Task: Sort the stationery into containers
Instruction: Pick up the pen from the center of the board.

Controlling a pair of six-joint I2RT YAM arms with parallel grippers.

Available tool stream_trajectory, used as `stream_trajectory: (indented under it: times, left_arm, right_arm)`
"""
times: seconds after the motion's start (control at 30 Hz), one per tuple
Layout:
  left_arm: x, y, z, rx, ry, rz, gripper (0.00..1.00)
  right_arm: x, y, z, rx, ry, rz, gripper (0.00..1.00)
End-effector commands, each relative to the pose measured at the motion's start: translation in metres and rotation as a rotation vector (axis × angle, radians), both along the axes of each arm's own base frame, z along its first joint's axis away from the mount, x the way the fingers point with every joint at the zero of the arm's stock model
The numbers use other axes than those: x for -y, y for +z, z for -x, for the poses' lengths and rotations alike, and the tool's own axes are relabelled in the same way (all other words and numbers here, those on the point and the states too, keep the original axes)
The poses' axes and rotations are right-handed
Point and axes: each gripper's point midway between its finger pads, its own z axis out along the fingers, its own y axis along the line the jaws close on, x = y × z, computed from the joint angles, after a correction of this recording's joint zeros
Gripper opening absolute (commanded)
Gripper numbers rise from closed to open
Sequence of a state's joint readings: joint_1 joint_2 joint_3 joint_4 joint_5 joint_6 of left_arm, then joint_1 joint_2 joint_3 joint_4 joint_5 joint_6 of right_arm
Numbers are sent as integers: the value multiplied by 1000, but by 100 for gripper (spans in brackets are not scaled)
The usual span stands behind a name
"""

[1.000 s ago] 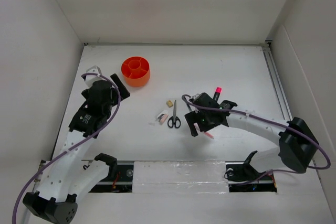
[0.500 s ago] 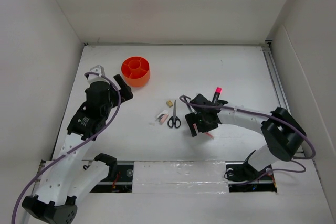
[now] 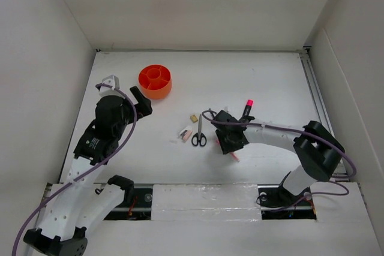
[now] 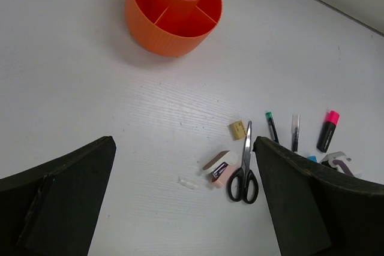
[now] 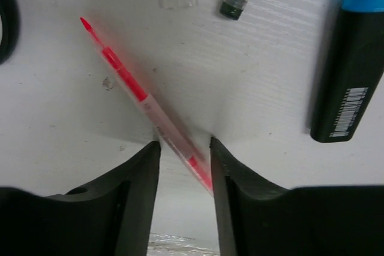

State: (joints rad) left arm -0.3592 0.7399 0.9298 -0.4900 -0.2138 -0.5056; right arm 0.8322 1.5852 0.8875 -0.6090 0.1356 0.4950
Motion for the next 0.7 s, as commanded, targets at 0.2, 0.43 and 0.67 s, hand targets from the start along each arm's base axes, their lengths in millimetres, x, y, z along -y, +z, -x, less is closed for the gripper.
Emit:
stream_trajectory:
  times: [0.2,0.43,0.67]
  left_arm:
    - [1,17,0,67,-1,3,100]
    - [-9,17,0,65,60,-5,100]
    - [-13,-2,-2,-49,127,-7,100]
  right_arm:
    - [6,-51,54,-169,-22,85,0]
    - [-22,-43,64,-113,36,19,0]
    - [-37,52,29,114,17,-61,0]
